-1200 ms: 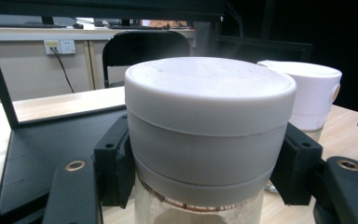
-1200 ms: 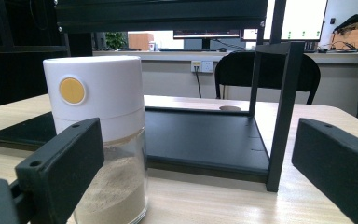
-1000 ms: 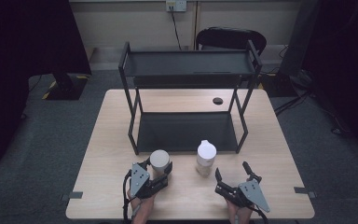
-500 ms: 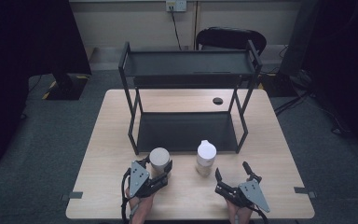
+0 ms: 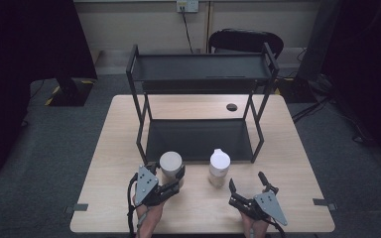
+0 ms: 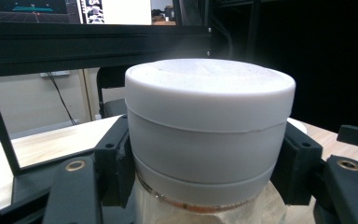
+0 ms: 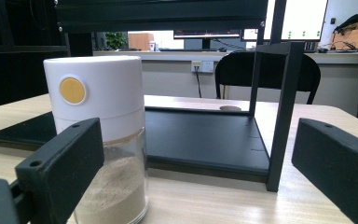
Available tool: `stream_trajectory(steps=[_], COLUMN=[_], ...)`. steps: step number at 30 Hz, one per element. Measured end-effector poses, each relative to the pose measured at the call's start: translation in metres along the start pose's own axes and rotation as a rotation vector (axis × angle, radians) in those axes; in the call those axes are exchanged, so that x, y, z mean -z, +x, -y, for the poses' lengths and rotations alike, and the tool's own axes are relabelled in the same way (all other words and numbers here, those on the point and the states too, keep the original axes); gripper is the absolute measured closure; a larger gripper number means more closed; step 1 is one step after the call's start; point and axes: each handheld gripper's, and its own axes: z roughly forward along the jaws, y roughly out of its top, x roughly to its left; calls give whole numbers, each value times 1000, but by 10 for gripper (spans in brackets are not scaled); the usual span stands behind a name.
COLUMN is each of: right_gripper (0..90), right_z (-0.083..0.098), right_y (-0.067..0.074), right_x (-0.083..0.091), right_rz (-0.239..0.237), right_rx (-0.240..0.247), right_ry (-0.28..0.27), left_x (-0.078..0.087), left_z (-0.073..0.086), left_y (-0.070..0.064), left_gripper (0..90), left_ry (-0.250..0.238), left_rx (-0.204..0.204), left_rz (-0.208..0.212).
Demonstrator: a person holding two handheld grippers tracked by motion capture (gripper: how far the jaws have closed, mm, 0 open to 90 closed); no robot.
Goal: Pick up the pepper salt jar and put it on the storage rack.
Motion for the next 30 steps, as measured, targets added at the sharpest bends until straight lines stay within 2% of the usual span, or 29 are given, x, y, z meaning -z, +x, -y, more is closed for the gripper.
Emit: stream_trajectory(steps=[3, 8, 9, 15, 30], right_gripper=[13, 13, 13, 13, 12], right_z=[0, 0, 0, 0, 0], right_y=[0, 0, 0, 0, 0], right_x=[0, 0, 0, 0, 0], right_rz=[1, 1, 1, 1, -2], right_rx=[0, 0, 0, 0, -1], right_ry=[0, 0, 0, 0, 0], left_x=[-2, -6, -8, -10, -16], left_z=[-6, -17, -23, -35, -69], left_y=[4, 9, 11, 14, 24], left_gripper=[348, 348, 348, 348, 348], left_ry=[-6, -11, -9, -13, -39], left_rx=[20, 26, 20, 9, 9], left_rz=[6, 7, 8, 14, 26])
